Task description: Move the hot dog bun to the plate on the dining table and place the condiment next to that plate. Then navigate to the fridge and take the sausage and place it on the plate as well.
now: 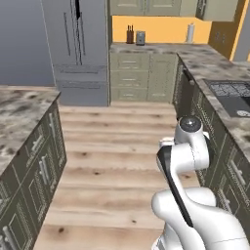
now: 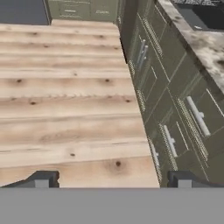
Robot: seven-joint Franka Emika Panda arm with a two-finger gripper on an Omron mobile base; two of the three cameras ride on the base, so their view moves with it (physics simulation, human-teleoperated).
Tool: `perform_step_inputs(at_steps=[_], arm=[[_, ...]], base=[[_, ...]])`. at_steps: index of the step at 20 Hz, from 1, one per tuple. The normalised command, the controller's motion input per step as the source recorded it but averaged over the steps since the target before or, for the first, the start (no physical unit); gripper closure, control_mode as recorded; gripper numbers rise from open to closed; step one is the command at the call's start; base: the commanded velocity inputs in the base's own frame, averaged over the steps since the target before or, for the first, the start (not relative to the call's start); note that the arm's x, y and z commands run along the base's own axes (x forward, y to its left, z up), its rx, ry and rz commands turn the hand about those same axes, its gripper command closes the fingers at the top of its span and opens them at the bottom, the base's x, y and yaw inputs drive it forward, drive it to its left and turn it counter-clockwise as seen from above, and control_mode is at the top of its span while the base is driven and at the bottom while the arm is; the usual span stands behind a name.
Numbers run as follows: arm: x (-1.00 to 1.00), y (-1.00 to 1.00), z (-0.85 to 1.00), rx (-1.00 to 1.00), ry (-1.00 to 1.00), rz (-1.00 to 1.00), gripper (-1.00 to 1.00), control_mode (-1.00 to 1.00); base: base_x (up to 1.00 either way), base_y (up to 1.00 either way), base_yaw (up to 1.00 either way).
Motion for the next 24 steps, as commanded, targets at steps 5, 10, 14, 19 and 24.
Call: perform_step_inputs(at_steps=[5, 10, 14, 19, 24], arm=[[0.0, 0.0, 0.0, 0.0, 0.0, 0.0, -1.0, 1.0], [0.0, 0.0, 0.0, 0.0, 0.0, 0.0, -1.0, 1.0], [0.0, 0.0, 0.0, 0.0, 0.0, 0.0, -1.0, 1.0], [0.0, 0.0, 0.0, 0.0, 0.0, 0.0, -1.0, 1.0], [0.0, 0.0, 0.0, 0.0, 0.0, 0.0, -1.0, 1.0]], base=[[1.0, 0.91, -0.1], [1.0, 0.43, -0.12], [1.0, 0.03, -0.02], [1.0, -0.01, 0.0], [1.0, 0.02, 0.0]])
